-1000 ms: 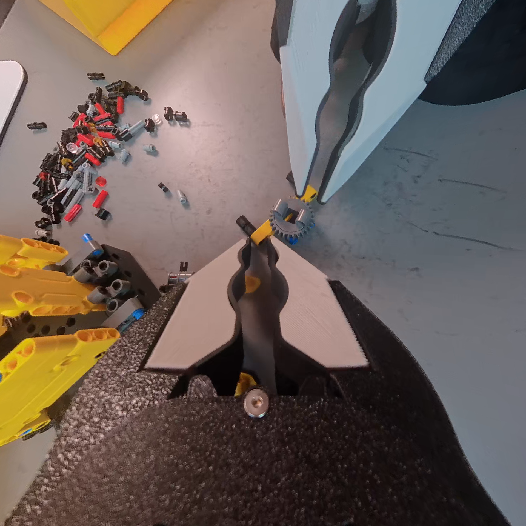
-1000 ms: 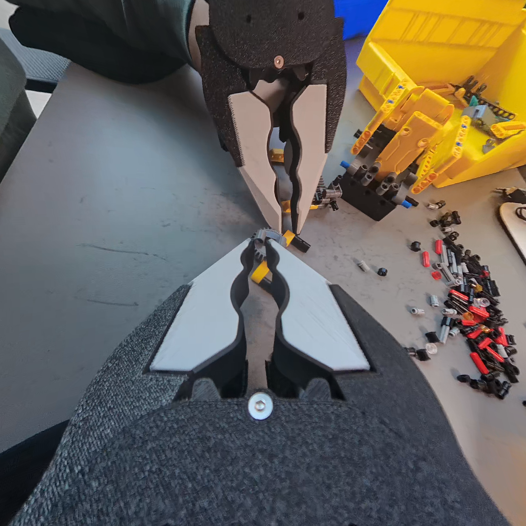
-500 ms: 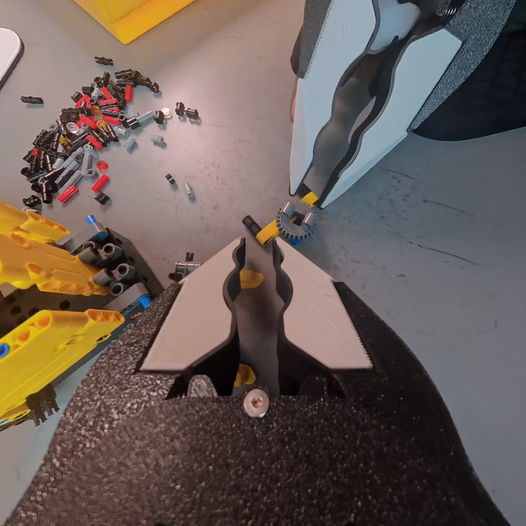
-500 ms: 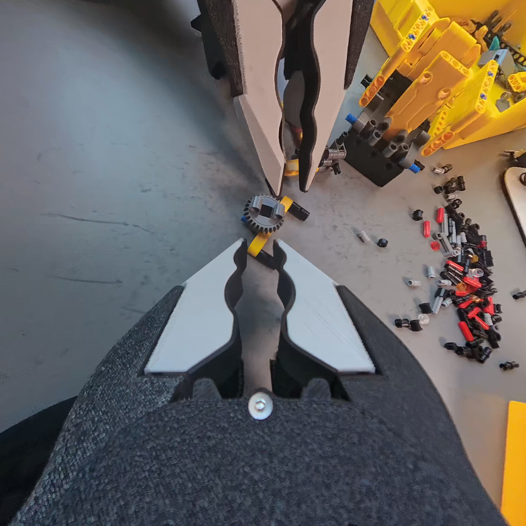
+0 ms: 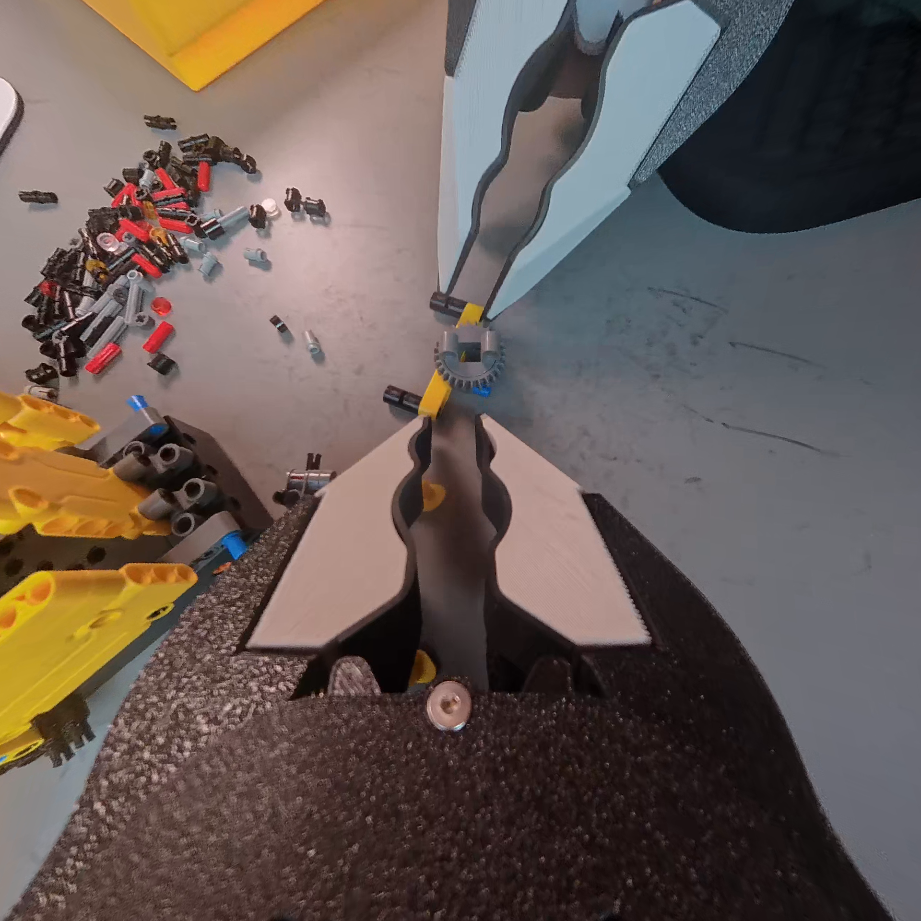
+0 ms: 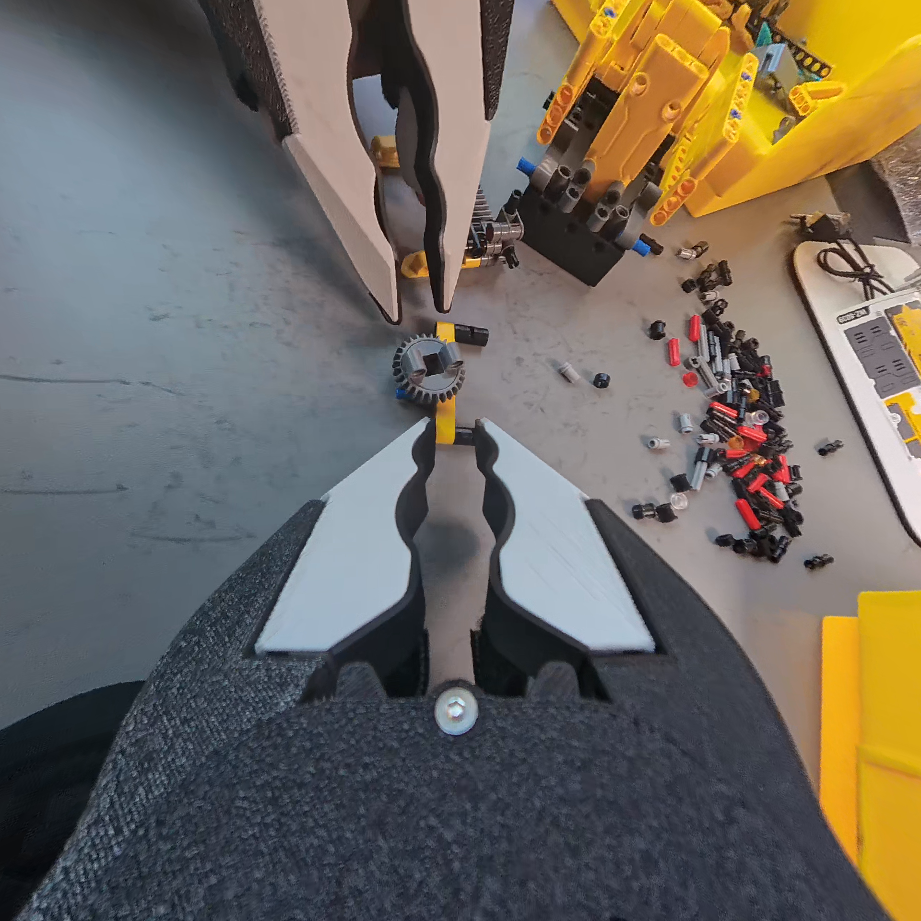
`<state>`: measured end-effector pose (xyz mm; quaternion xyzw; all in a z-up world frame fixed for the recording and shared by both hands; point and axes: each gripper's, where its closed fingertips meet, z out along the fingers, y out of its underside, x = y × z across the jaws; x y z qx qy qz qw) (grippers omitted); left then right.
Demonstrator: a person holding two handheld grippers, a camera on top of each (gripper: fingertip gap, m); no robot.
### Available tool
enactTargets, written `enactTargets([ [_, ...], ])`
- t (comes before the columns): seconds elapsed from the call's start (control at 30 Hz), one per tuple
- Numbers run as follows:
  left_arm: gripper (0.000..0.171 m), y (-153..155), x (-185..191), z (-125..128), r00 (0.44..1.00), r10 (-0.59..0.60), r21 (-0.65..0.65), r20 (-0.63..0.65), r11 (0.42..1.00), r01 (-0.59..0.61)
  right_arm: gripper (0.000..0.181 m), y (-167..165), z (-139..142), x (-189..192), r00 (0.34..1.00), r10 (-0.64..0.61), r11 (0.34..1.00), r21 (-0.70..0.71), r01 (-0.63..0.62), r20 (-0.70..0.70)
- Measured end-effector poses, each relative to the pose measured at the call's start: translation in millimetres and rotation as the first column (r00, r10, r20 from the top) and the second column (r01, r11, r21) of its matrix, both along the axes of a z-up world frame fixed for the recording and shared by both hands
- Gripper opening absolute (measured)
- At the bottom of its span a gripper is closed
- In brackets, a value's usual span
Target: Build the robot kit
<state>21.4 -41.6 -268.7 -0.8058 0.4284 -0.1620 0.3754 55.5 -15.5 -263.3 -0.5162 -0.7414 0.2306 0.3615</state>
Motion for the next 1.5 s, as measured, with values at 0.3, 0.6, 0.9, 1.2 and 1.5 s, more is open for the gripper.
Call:
enactTargets([
  [0.3, 0.02, 12, -3, -1, 0.995, -0.027, 0.086, -0.099, 0.996, 0.036, 0.016, -26, 16, -7, 0.991, 0.109, 0.991, -0.066, -0.115, -0.08],
  [0.6, 0.013, 12, -1, -4, 0.993, -0.023, 0.071, -0.118, 0.997, 0.031, 0.004, -28, 9, -12, 0.992, 0.109, 0.992, -0.057, -0.112, -0.058],
  [0.9, 0.01, 6, -3, -5, 0.985, 0.028, 0.048, -0.168, 0.999, -0.02, 0.007, -33, 8, -14, 0.991, 0.123, 0.992, -0.035, -0.125, -0.05],
  [1.2, 0.007, 2, -5, -6, 0.974, 0.142, 0.002, -0.176, 0.99, -0.144, 0.005, -43, 9, -22, 0.995, 0.098, 0.995, -0.007, -0.098, -0.028],
  [1.5, 0.004, -1, -6, -7, 0.966, 0.171, 0.004, -0.193, 0.985, -0.173, 0.005, -47, 7, -22, 0.999, 0.052, 0.998, -0.033, -0.052, -0.006],
])
